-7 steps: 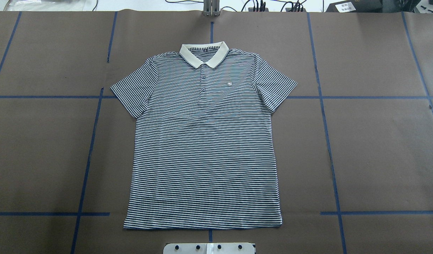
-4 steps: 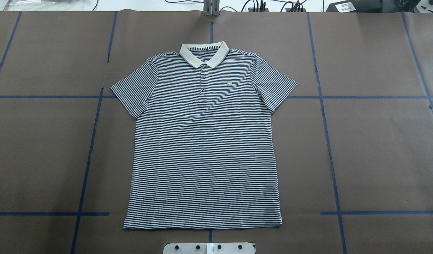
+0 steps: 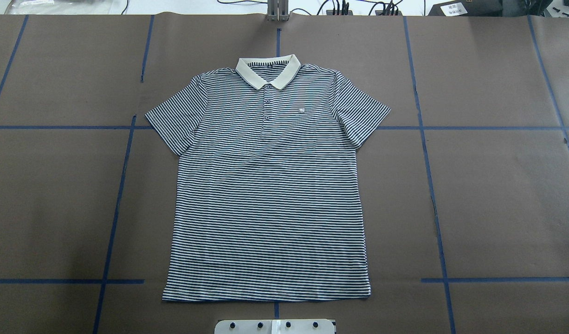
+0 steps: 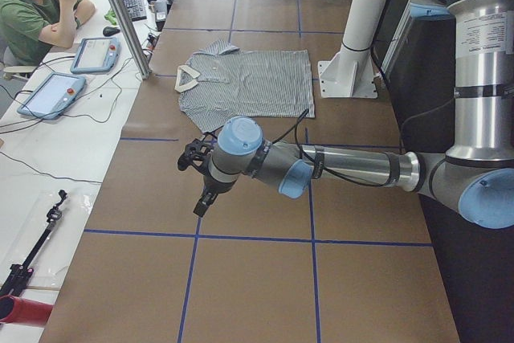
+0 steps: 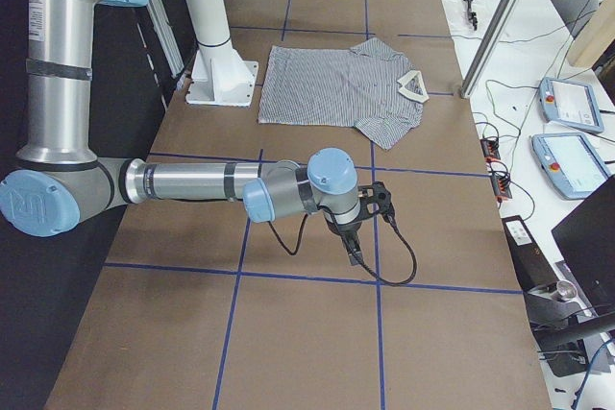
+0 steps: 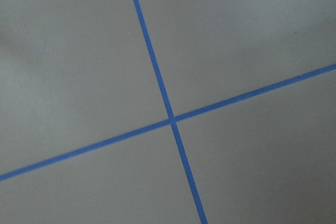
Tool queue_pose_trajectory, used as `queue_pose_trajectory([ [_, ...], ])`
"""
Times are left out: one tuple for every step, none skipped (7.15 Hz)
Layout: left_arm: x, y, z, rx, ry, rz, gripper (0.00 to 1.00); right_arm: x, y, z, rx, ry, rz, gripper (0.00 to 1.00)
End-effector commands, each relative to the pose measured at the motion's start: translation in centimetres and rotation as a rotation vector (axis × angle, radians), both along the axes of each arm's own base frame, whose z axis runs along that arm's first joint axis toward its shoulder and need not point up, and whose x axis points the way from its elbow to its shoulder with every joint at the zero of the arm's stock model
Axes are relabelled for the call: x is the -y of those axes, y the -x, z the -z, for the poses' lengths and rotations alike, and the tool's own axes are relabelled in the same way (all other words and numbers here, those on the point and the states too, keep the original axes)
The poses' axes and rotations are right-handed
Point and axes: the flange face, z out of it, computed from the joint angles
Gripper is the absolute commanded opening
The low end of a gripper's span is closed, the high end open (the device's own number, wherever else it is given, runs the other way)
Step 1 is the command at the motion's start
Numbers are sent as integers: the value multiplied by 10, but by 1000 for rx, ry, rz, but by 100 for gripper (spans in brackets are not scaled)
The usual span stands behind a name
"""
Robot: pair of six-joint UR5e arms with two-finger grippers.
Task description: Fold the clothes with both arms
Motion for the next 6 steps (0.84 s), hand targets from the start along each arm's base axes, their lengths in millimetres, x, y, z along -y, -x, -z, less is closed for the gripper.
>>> queue_pose_trajectory([
  [34, -2, 27, -4, -124, -5, 100, 25, 17, 35, 40, -85, 44, 100],
  [37, -4, 33, -3, -140, -11, 100, 41, 45, 47, 49, -114, 77, 100],
  [39, -11, 36, -4, -163, -25, 100, 64, 67, 80, 103, -24, -15, 100],
  [39, -13, 37, -5, -168, -28, 100, 82, 104, 112, 147, 2, -58, 100],
  [39, -15, 39, -4, -179, -30, 100, 92, 151, 130, 155, 27, -136, 100],
  [40, -21, 39, -5, -183, -42, 100, 94, 213, 149, 174, 39, -219, 96],
])
